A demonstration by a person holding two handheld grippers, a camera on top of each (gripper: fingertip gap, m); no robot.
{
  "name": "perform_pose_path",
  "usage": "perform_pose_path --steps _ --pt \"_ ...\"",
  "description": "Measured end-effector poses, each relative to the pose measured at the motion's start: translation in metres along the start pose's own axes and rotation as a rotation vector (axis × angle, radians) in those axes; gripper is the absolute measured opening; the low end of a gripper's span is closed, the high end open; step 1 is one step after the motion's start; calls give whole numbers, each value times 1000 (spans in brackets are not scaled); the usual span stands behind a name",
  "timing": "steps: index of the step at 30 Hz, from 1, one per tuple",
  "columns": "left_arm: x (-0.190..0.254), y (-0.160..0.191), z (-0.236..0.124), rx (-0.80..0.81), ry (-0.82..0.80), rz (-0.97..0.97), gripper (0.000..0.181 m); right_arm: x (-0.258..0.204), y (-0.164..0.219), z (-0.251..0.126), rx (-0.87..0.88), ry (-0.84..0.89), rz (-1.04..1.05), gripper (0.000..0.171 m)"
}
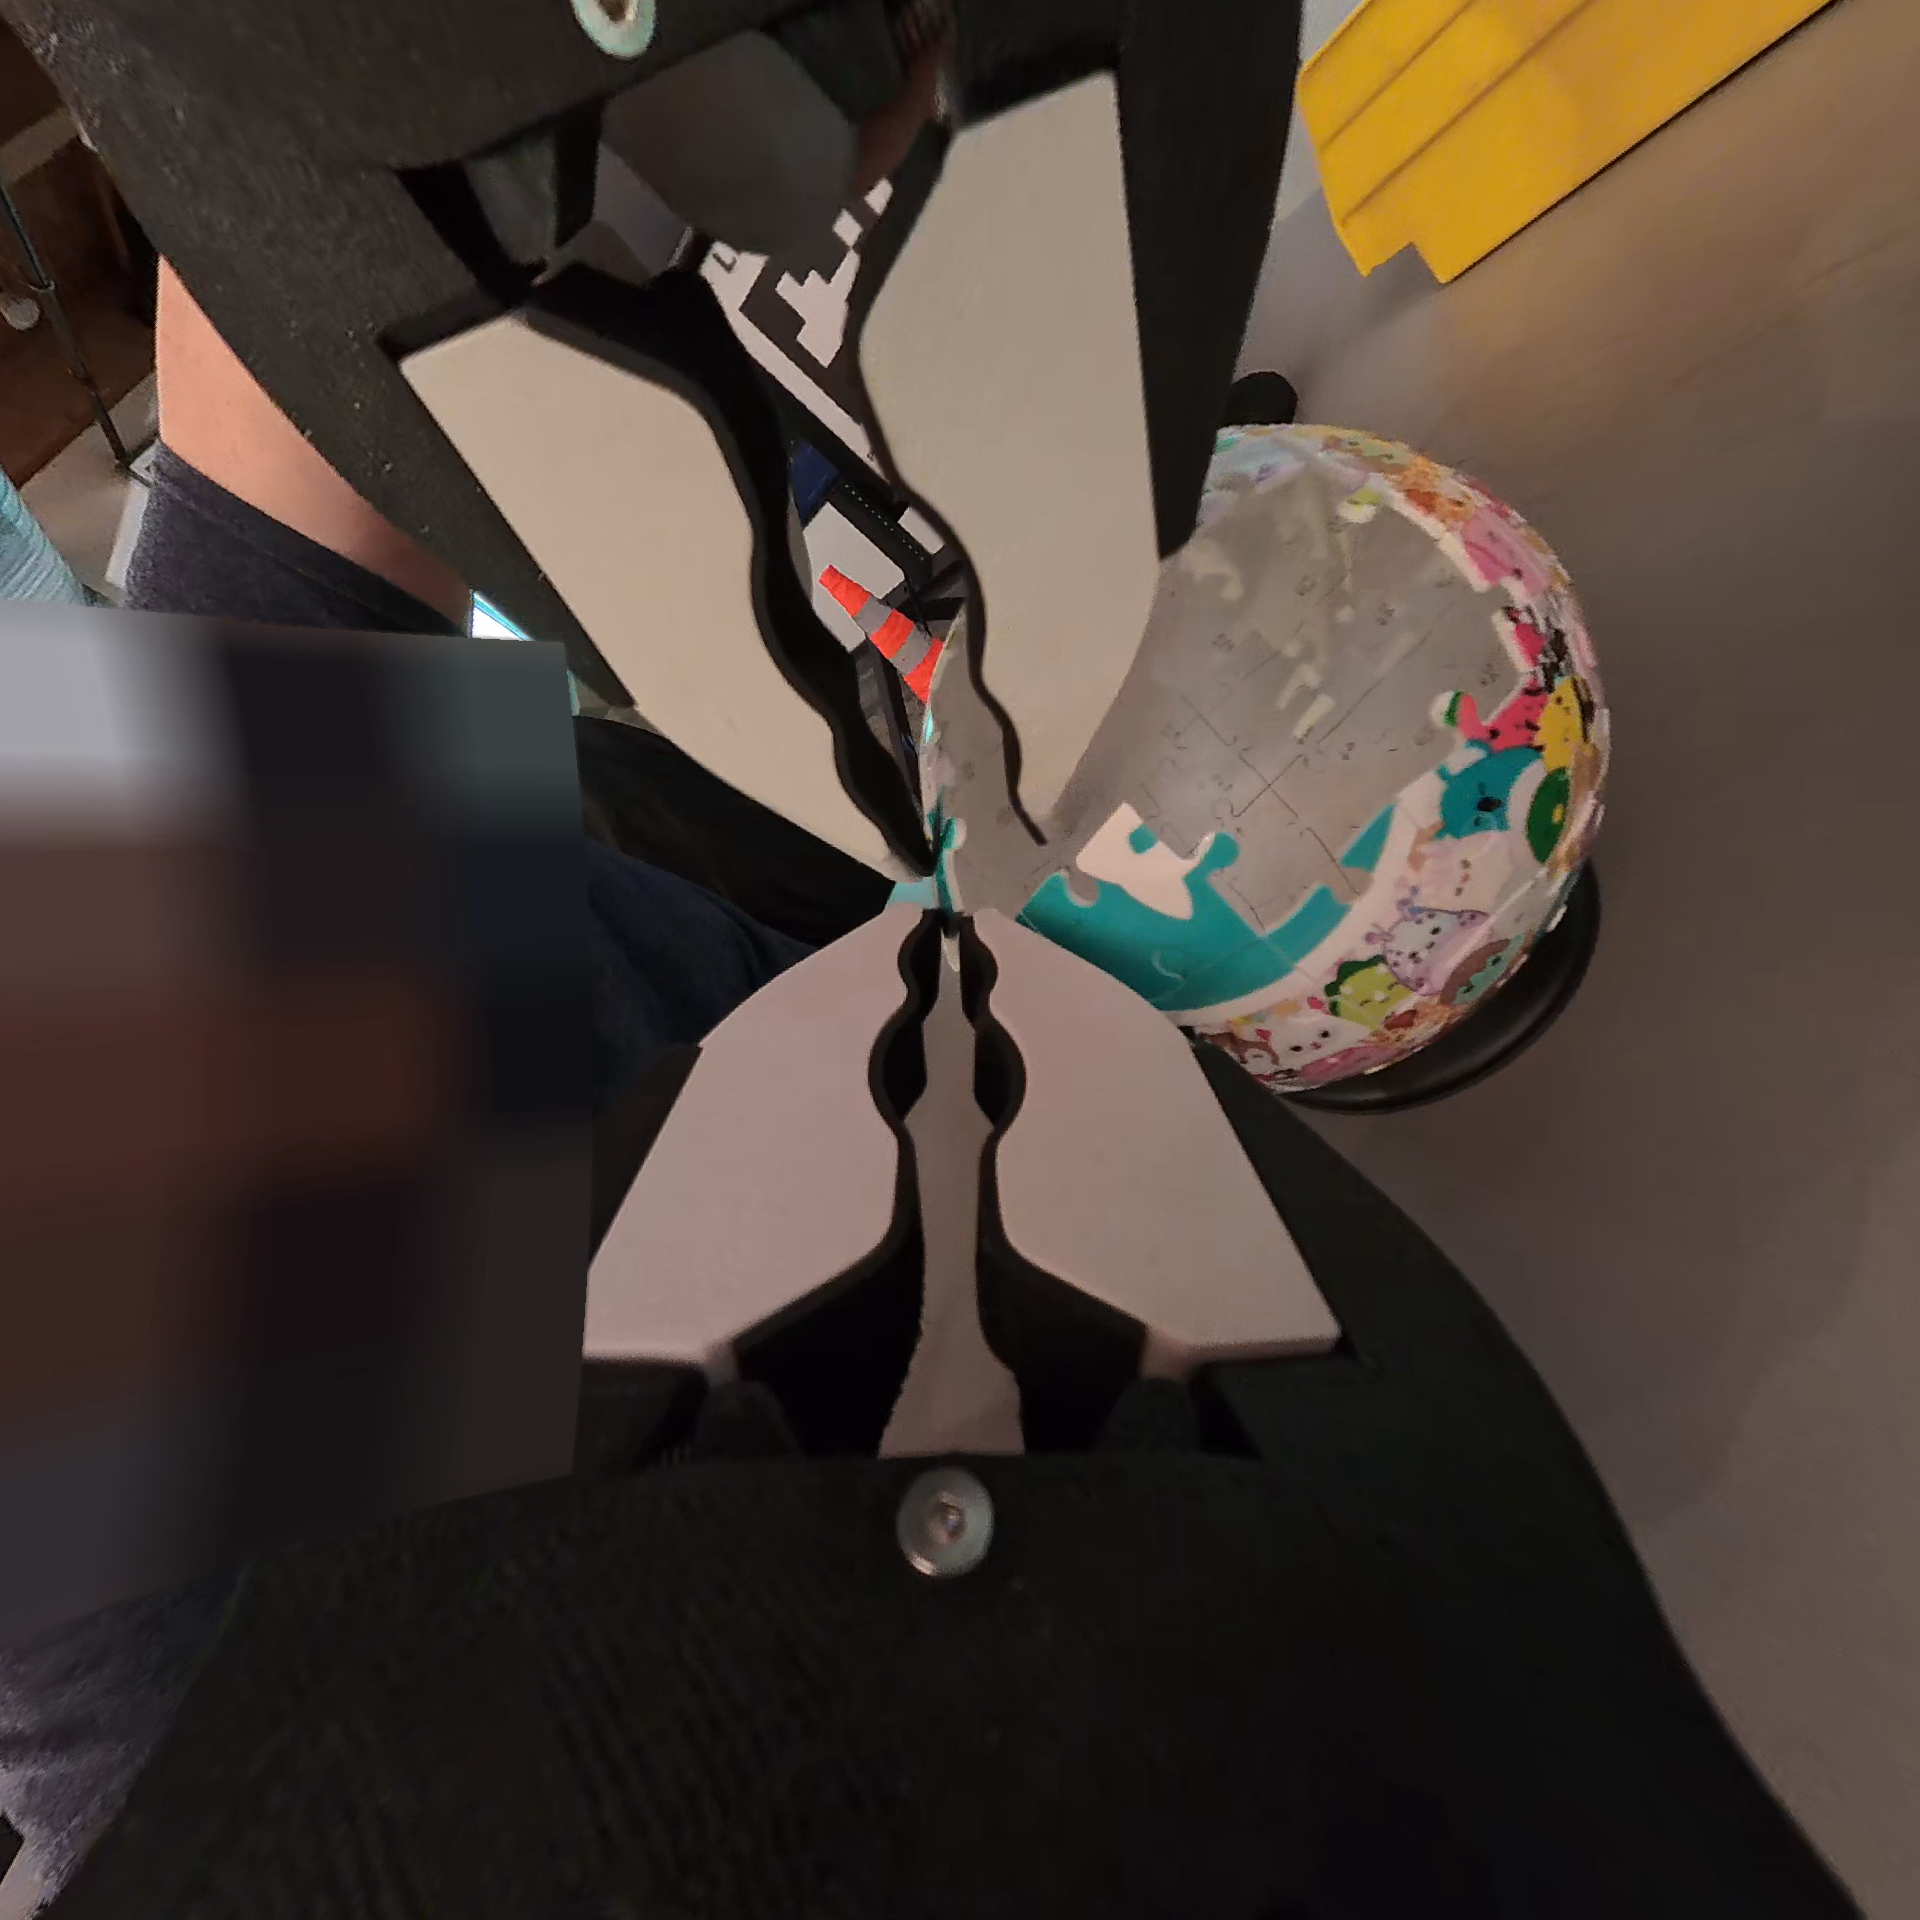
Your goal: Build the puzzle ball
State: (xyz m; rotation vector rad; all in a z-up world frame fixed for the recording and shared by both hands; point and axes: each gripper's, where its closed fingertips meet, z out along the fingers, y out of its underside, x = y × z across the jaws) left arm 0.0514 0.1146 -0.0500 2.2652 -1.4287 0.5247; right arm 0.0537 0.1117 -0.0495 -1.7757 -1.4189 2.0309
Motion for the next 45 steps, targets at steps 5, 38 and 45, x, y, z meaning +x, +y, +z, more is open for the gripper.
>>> perform_pose_path --steps 5,38,45 --pt "5 0 1 -11 36 -5 9 0 0 0 1 -2 -5 4" --pt "7 3 3 -45 35 11 8 -32 23 -13 -8 87 -459 9" --pt "8 4 4 -50 40 11 8 -27 17 0 13 314 -805 8"
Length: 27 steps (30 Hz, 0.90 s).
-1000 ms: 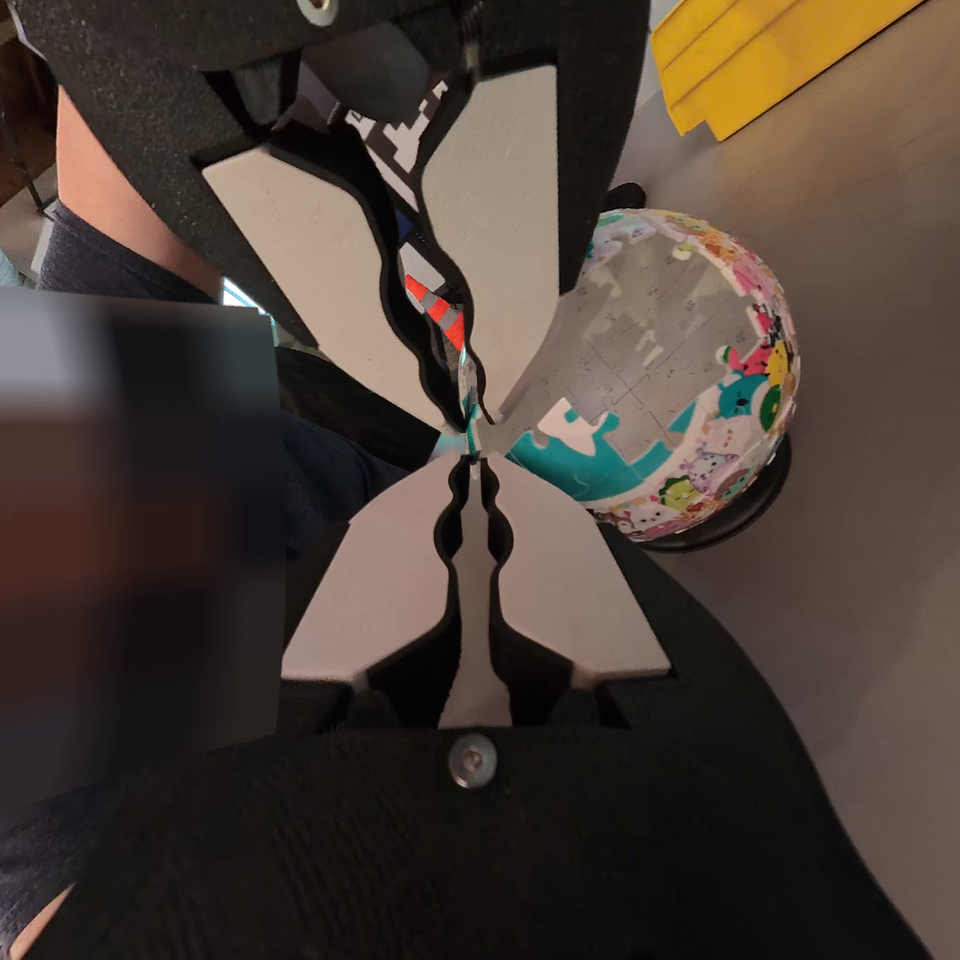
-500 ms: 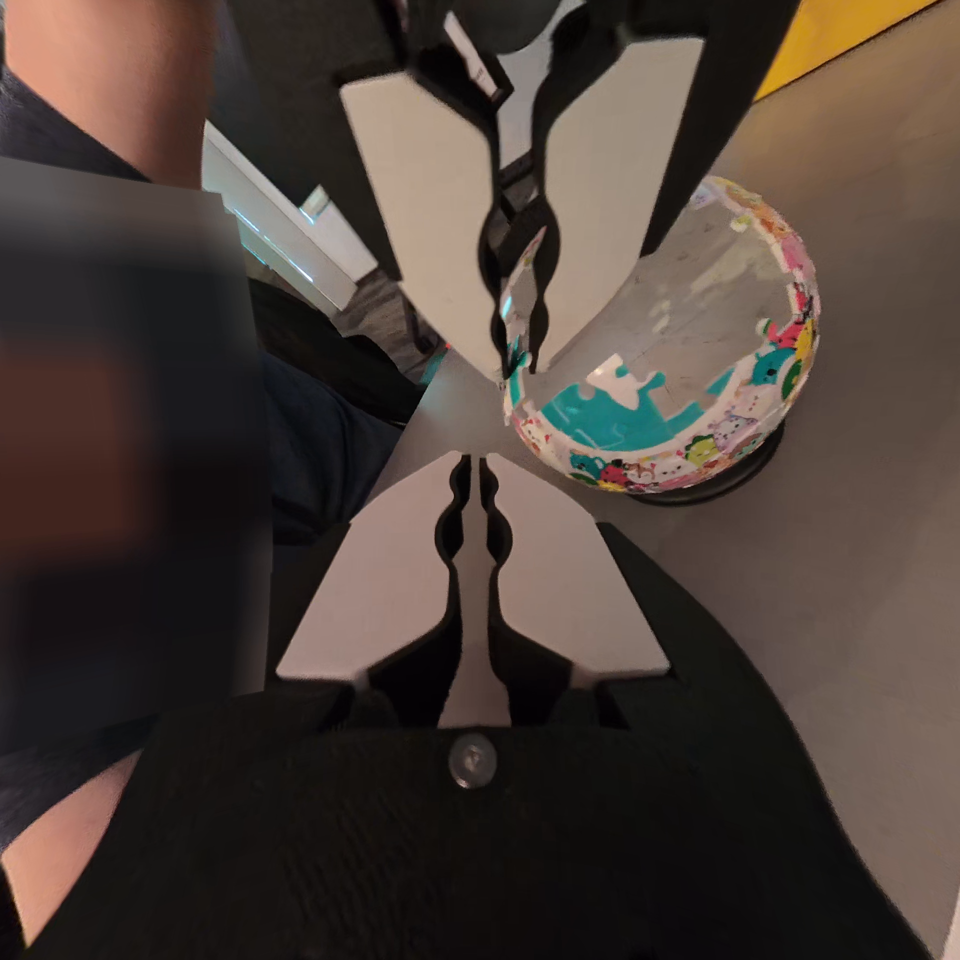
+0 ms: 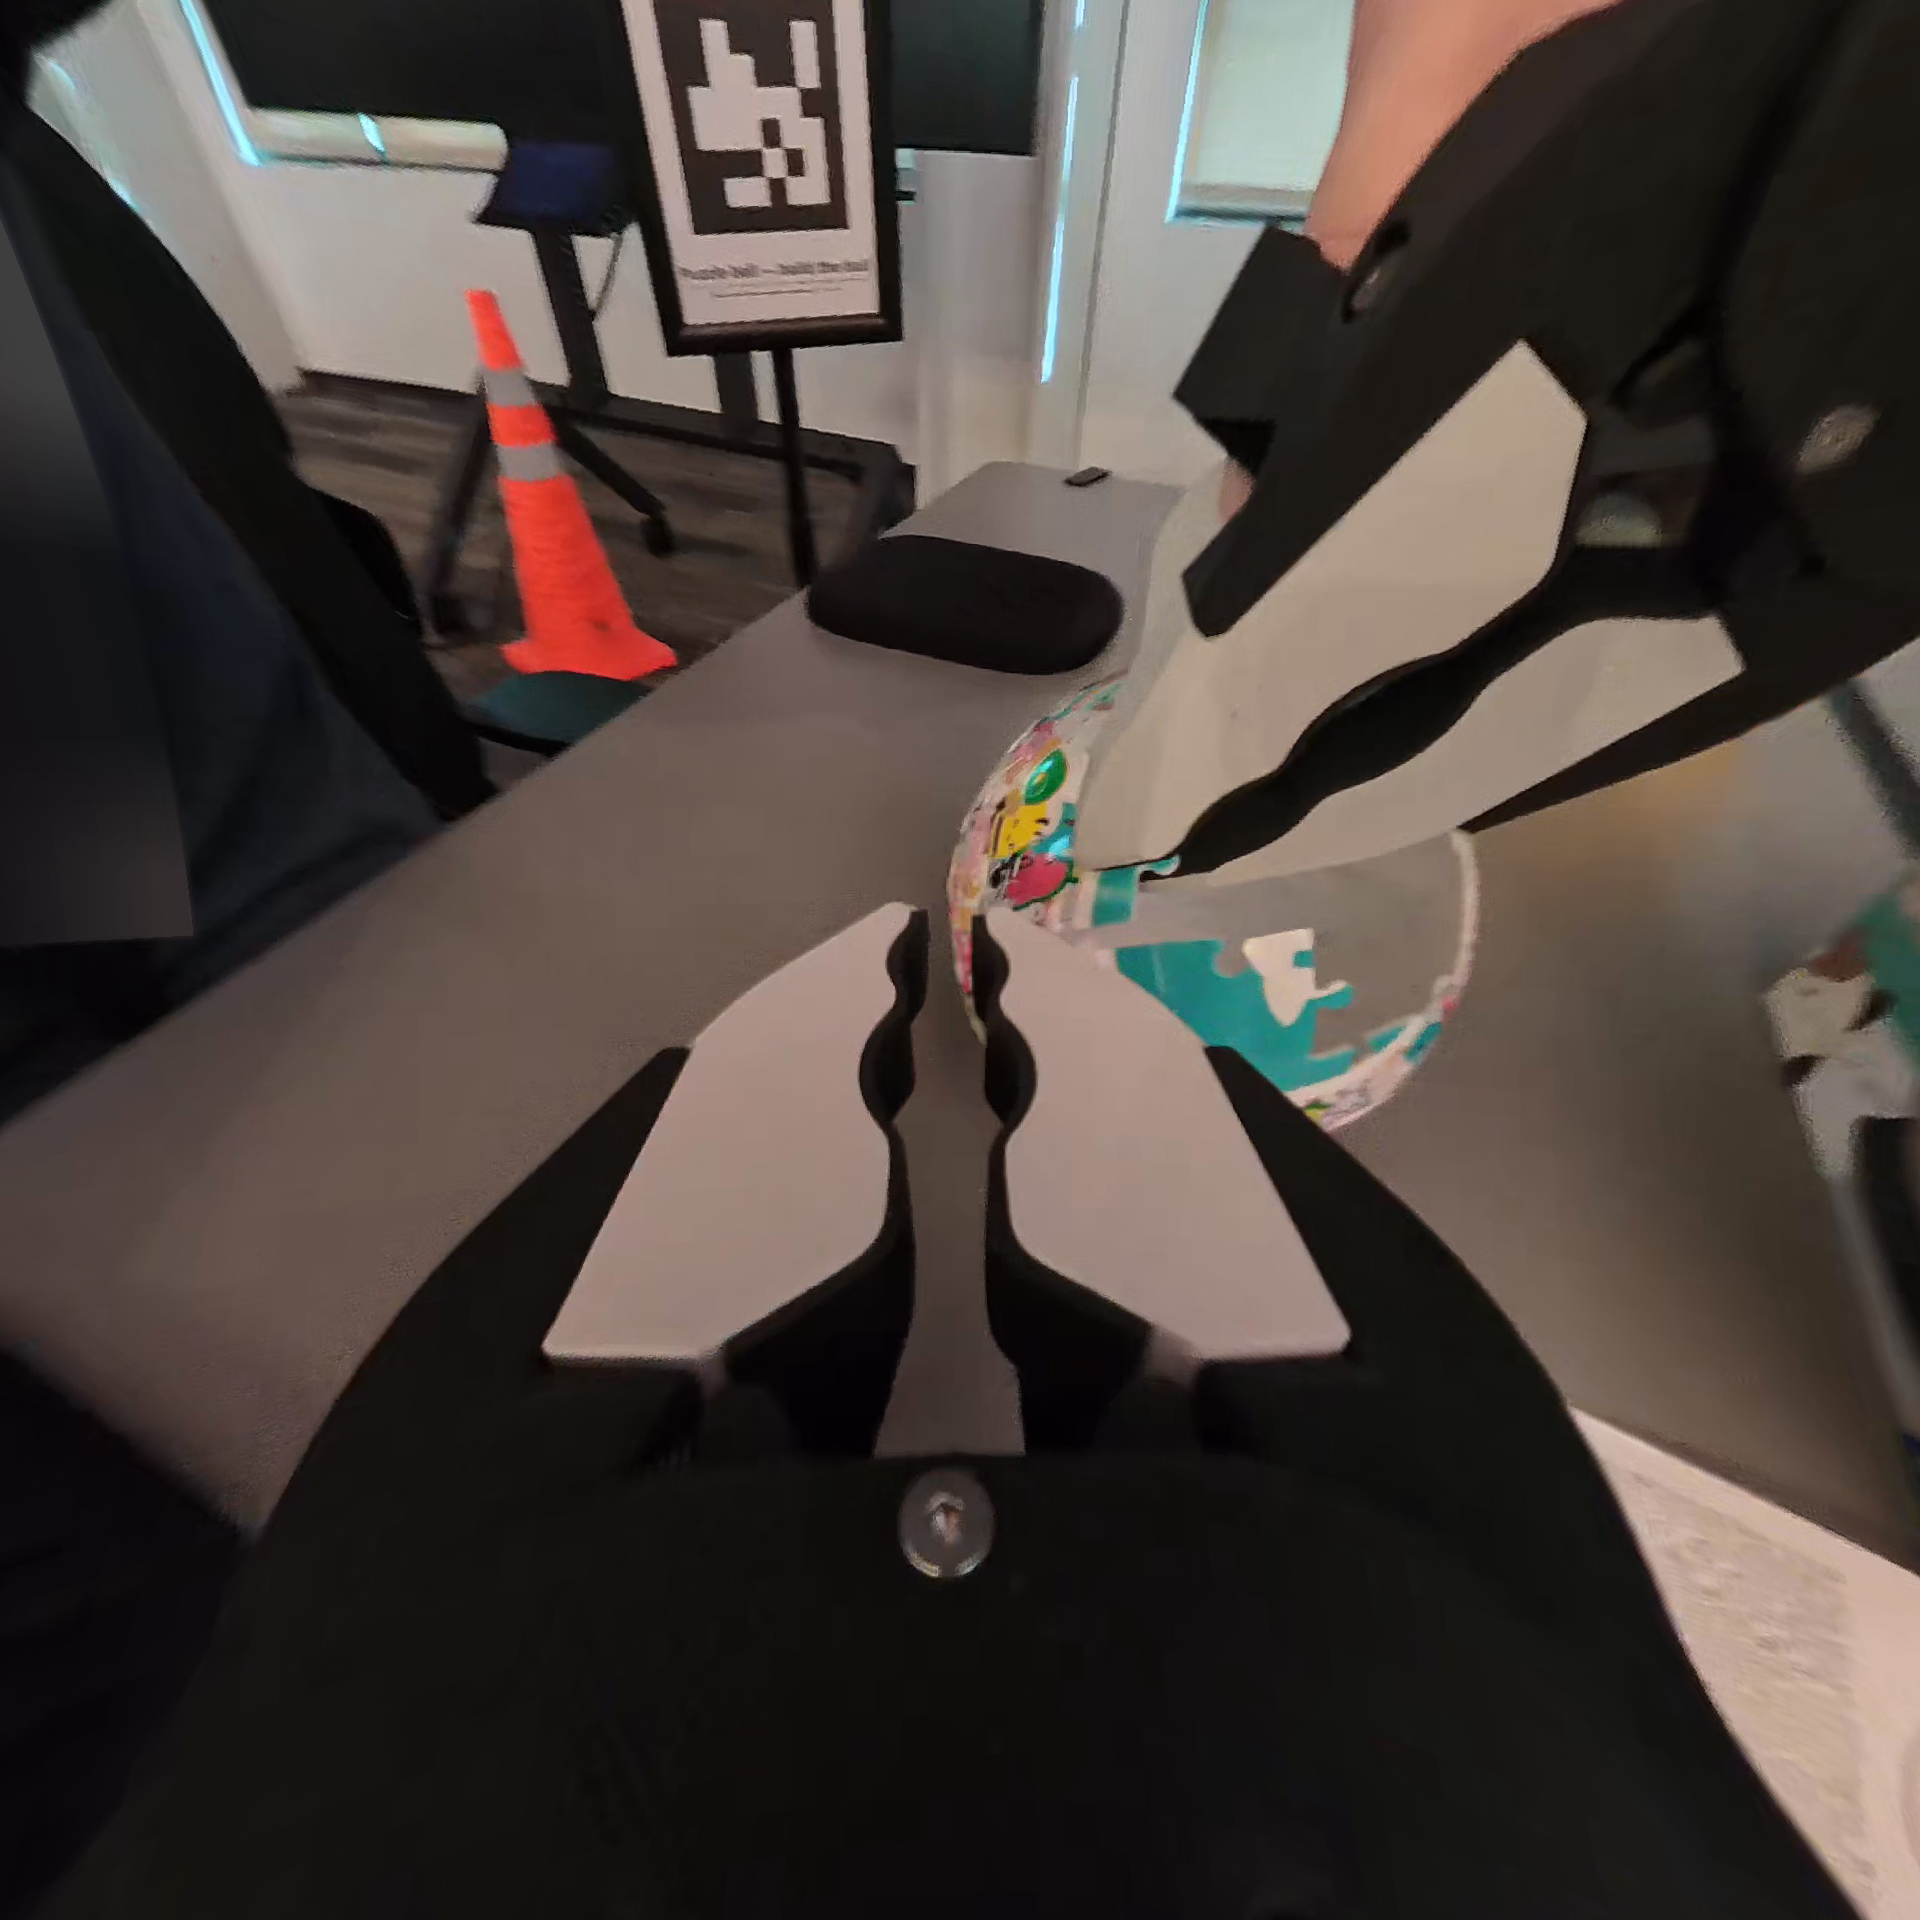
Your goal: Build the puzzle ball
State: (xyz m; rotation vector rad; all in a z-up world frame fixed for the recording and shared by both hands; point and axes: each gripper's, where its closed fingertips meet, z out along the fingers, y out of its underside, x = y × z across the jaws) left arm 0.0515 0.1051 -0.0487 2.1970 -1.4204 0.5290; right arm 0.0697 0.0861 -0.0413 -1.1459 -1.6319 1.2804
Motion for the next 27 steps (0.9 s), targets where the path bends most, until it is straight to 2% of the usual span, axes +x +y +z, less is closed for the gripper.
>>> perform_pose_path --steps 6,13,18,21,27 --pt "0 0 0 -5 5 -4 8 13 -14 -9 59 186 -190 14" --pt "1 0 0 -15 7 -20 8 14 1 0 -3 235 -239 19" --pt "1 0 0 -25 7 -25 8 13 10 8 -40 224 -218 9" --pt "1 0 0 -26 4 -25 8 18 6 6 -31 274 -228 4" --pt "1 1 0 -30 5 -30 8 18 8 11 -40 267 -215 2"
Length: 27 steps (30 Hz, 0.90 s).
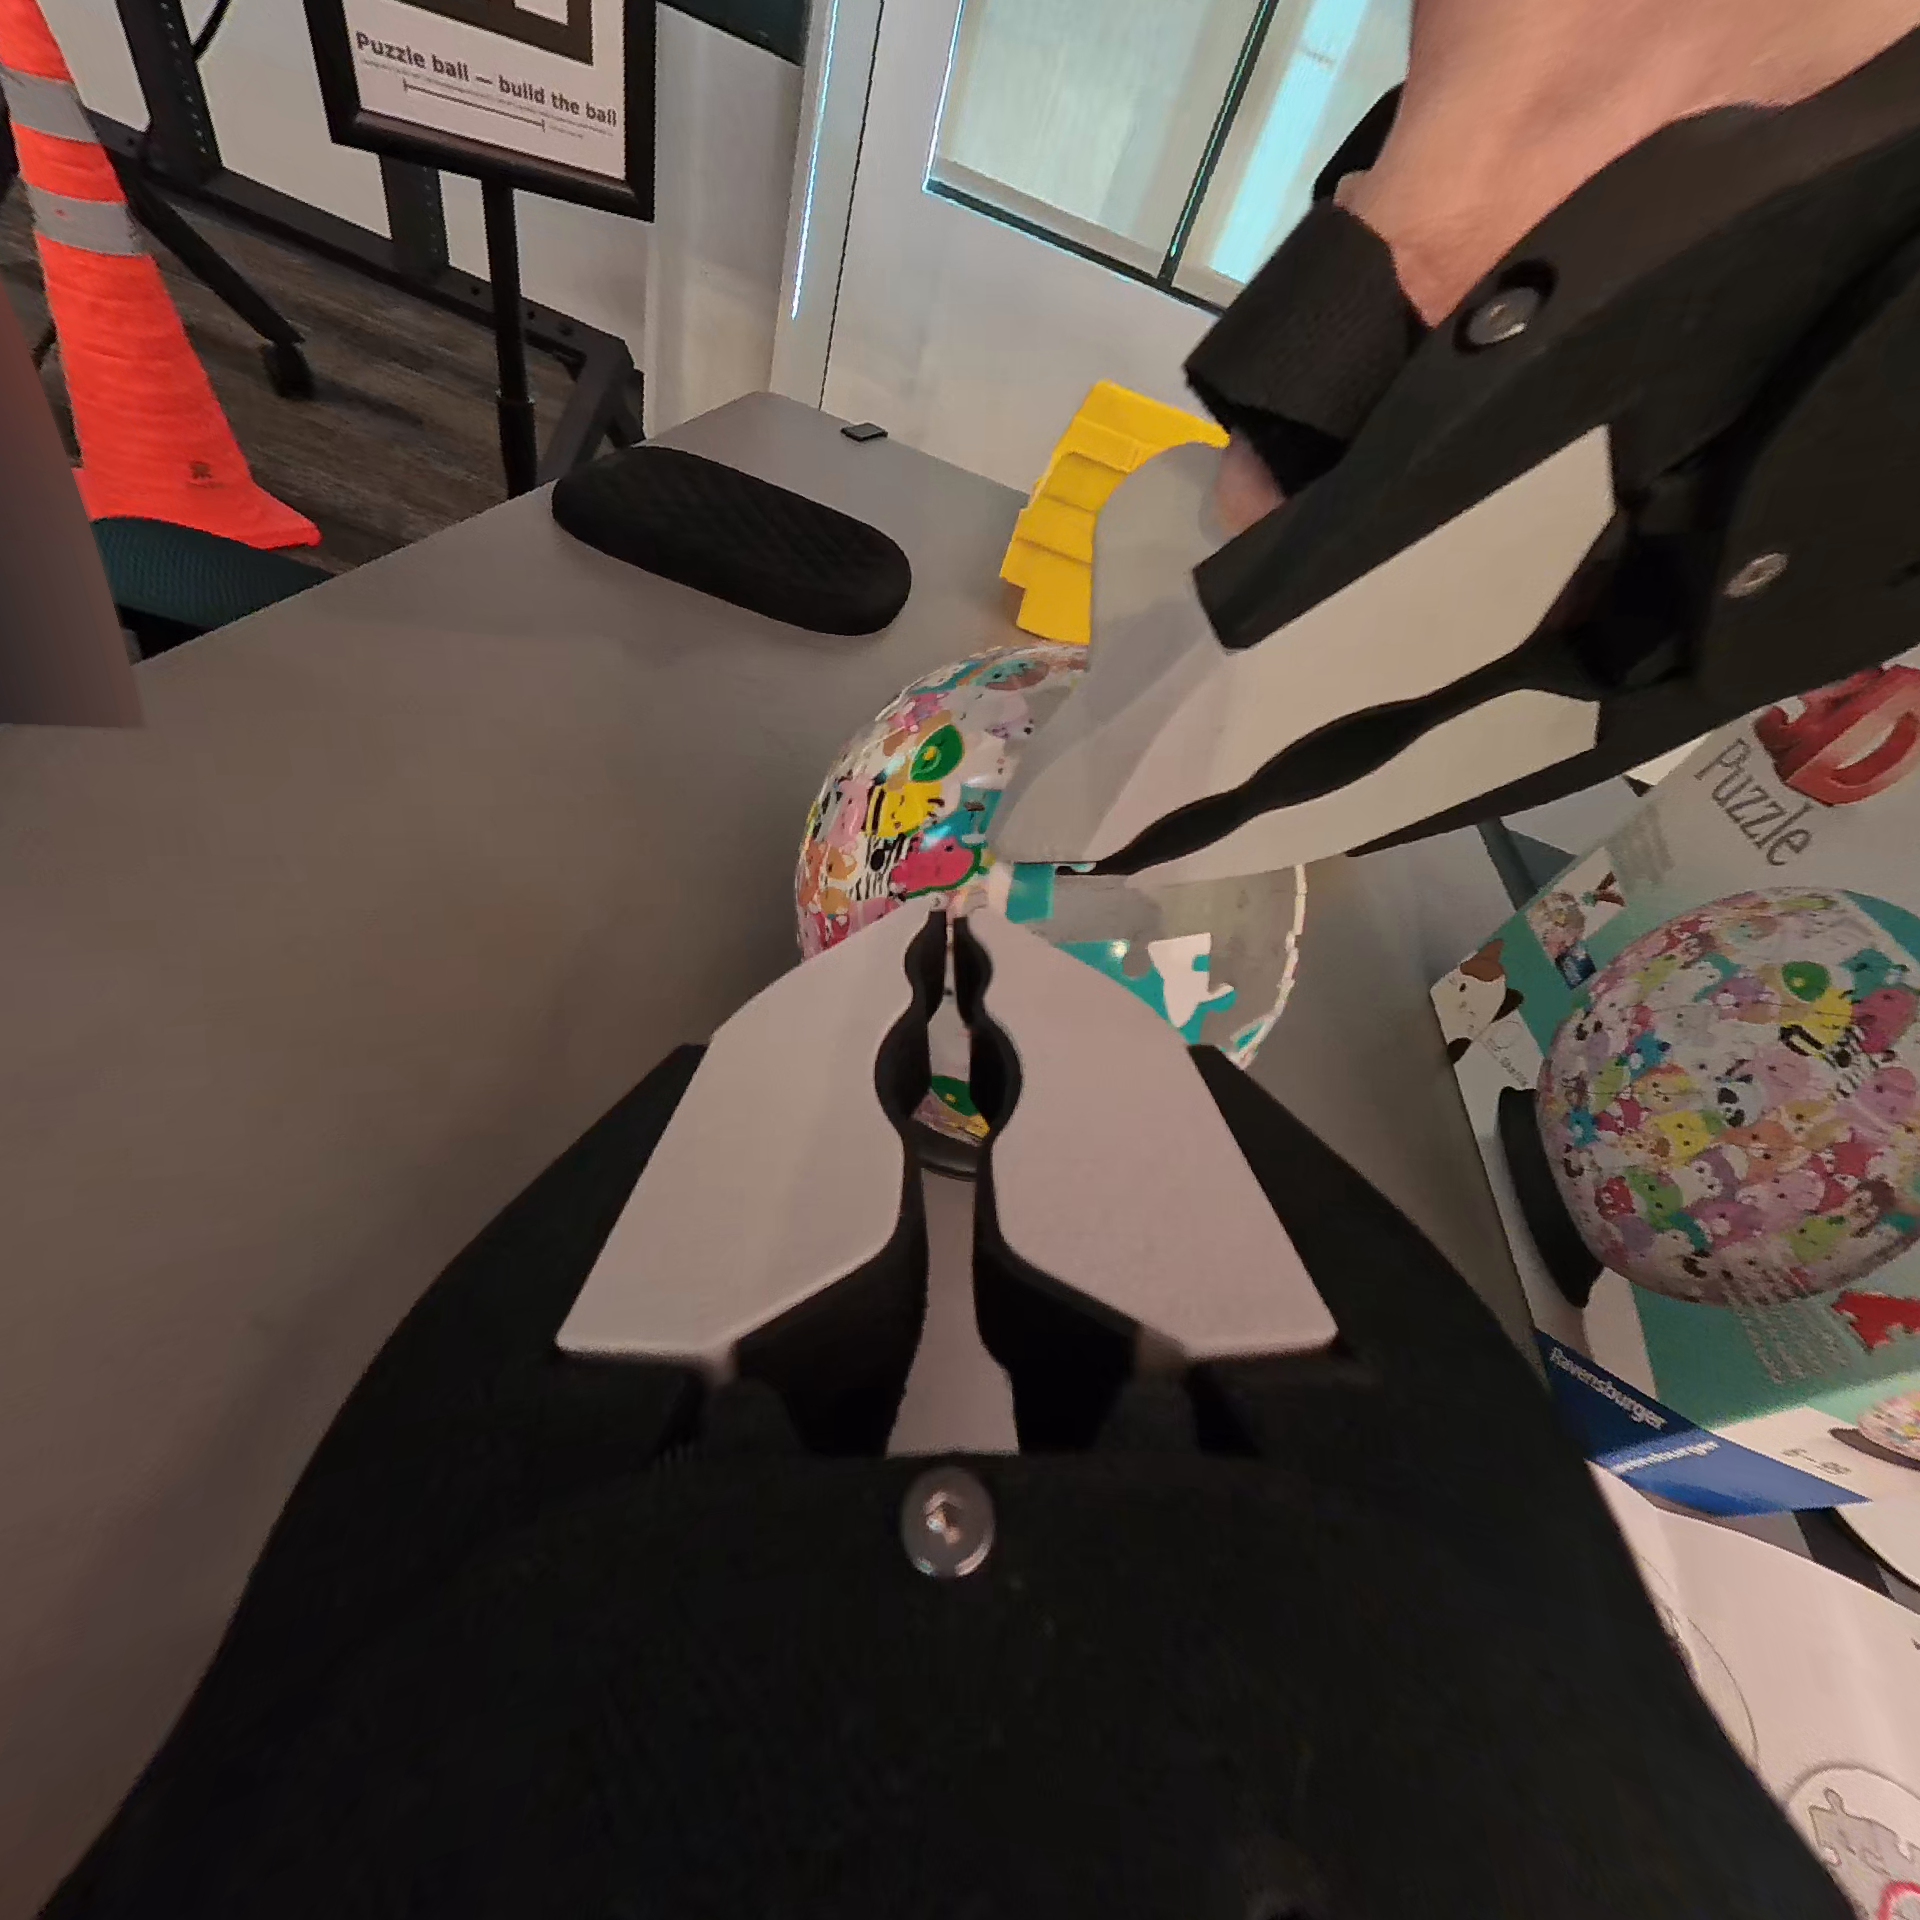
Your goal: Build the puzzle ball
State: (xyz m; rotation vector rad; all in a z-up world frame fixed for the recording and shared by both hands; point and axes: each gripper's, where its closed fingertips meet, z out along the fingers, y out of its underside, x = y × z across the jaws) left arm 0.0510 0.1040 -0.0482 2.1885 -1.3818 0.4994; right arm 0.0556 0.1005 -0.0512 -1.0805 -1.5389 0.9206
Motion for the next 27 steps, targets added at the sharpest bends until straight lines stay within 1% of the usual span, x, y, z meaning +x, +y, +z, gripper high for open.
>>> perform_pose_path --steps 12,16,21,27 --pt "-1 0 2 -13 -6 11 8 -3 -2 3 -25 23 -64 1" --pt "-1 0 2 -16 -14 19 8 -12 -7 5 -10 -24 -64 1" --pt "-2 0 2 -14 -15 16 8 -12 -3 13 -67 30 -151 1" --pt "-2 1 2 -10 -12 11 8 -13 -3 16 -83 47 -196 1"
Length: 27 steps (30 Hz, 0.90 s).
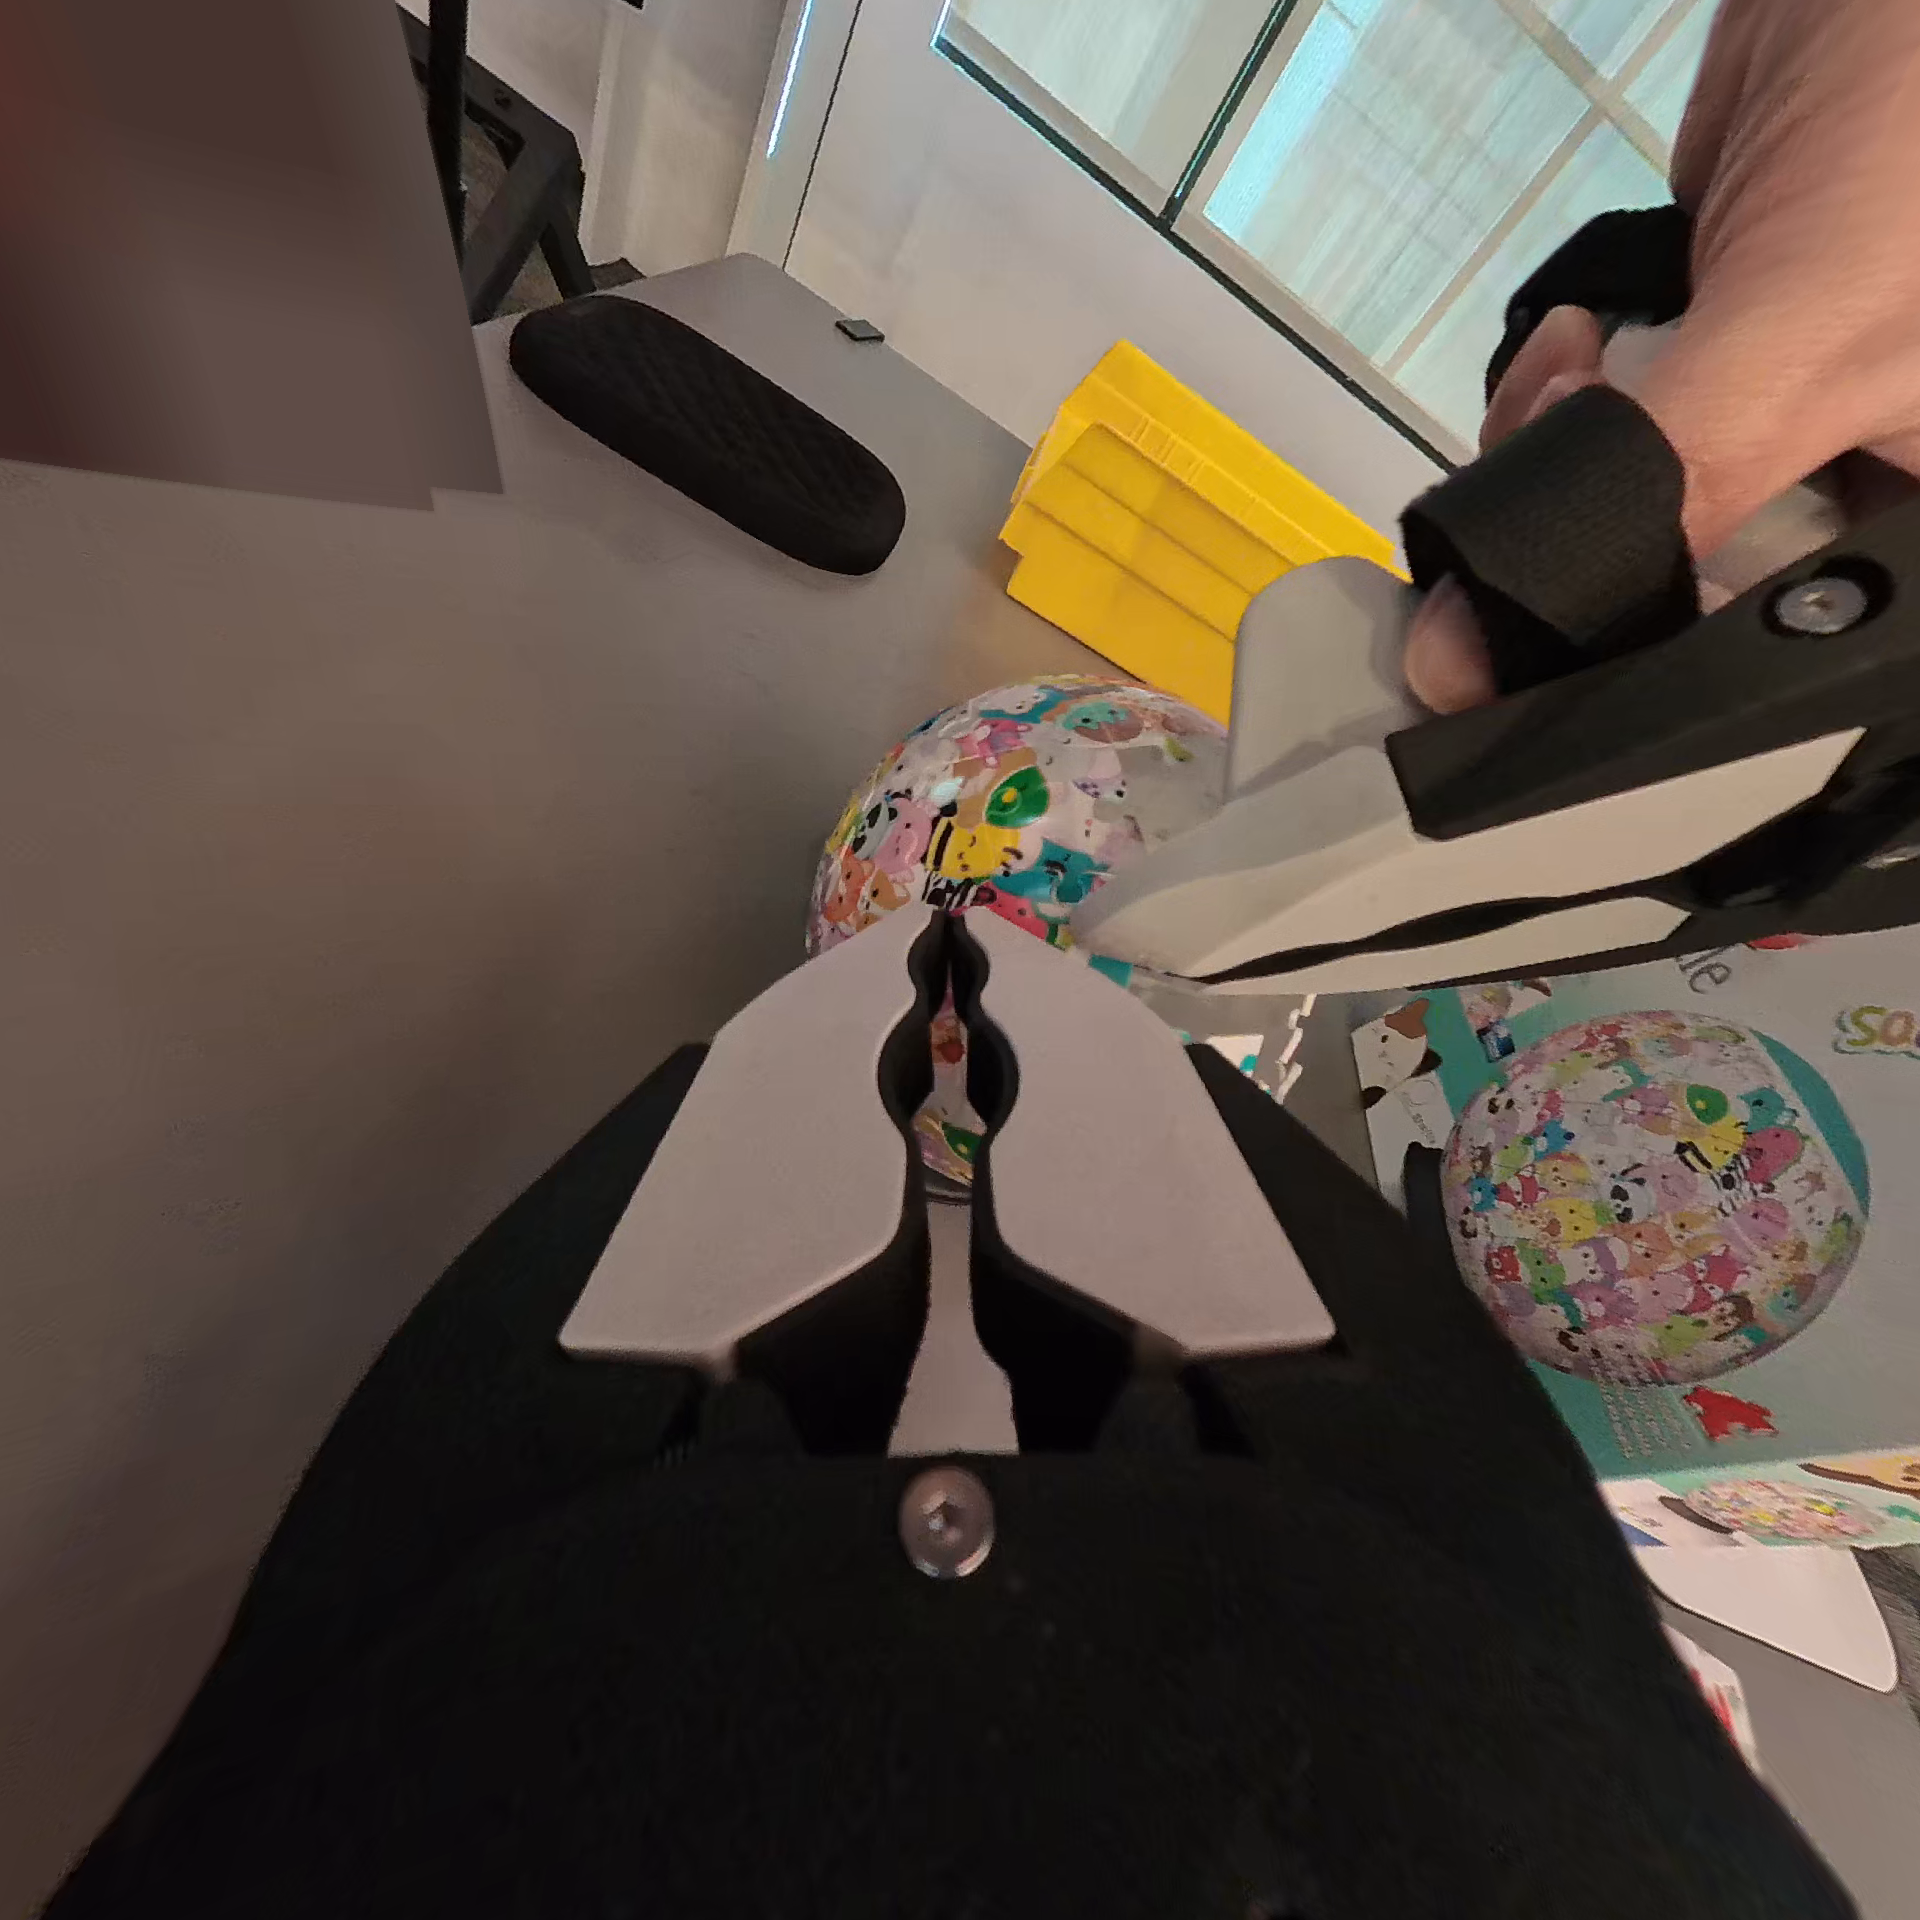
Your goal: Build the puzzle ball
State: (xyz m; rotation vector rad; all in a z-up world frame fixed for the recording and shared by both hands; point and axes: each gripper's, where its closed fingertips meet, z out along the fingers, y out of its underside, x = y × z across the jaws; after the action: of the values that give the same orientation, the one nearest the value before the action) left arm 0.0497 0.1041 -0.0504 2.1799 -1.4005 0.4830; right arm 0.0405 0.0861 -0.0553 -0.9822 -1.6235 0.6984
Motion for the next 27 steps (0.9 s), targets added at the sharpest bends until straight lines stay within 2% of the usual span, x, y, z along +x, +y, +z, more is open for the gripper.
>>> perform_pose_path --steps 13,27 --pt "-2 0 0 8 10 -23 9 5 -2 -11 22 12 -23 1" --pt "-3 0 0 11 19 -28 9 19 12 -12 -48 105 -34 1"
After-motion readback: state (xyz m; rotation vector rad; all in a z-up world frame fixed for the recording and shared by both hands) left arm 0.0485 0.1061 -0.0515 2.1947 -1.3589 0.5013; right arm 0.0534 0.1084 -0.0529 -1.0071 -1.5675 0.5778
